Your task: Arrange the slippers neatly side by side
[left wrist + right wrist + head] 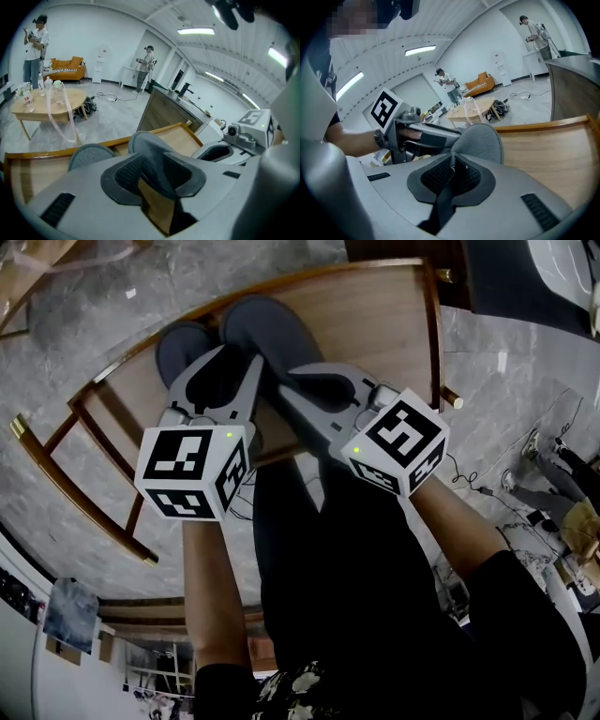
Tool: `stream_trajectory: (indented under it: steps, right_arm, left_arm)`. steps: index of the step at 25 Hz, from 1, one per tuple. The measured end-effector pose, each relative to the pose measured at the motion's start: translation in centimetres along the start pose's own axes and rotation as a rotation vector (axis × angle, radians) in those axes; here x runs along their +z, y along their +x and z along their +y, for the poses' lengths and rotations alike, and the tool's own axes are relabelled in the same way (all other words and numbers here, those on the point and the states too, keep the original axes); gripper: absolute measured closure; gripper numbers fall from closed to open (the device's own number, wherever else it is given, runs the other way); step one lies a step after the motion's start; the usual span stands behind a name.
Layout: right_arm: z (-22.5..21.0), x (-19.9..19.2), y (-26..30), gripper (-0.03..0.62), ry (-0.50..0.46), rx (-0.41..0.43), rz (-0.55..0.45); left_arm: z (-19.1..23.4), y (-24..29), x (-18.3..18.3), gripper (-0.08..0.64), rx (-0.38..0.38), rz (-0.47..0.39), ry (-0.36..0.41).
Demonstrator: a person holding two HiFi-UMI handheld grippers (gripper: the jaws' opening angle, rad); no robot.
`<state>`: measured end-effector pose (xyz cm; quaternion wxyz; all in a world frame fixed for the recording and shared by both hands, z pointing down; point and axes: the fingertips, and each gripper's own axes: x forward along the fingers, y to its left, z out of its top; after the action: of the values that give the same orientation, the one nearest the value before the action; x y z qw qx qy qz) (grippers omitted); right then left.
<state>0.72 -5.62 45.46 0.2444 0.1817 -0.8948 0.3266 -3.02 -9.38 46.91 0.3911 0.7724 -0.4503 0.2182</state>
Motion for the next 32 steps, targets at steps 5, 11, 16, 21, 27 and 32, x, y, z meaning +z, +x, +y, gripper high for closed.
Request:
stream_trajectory:
  steps: [5,11,16,21,27,32]
  right_arm:
    - [-0.6,0.6,1.4,0.578,-0.073,-0.105,-0.048]
    - [-1.2,0.3,2.6,0.578,-0.074,-0.198,-0.115]
    - [-1.1,-0.7,3.2,0.578,-0.036,-0.247,-0.144]
    - [-1.2,-1.3,3.6,0.578,-0.059,-0.28,-0.149]
    - [-0.9,-2.3,3.9,0.578,-0.085,-0.299,-0.127]
    - [-0.9,-2.4,3.9,0.578,-0.083,-0.304,-0.129]
  left_arm:
    - [0.9,1.1,1.3,0.437,-0.007,-0.003,0.018]
    - [1.3,1.8,1.2,0.448,-0.016,0.016,0.033]
    - [1.5,2.1,0.5,0.449,-0.002,0.036,0.05]
    - [1.8,1.8,-0.2,0.449,0.011,0.013,-0.004]
    - [1.2,-0.2,1.1,0.434,-0.004,-0.065,-0.023]
    - [2.5,-4.0,1.4,0.426,0.08,-0.142,-0.072]
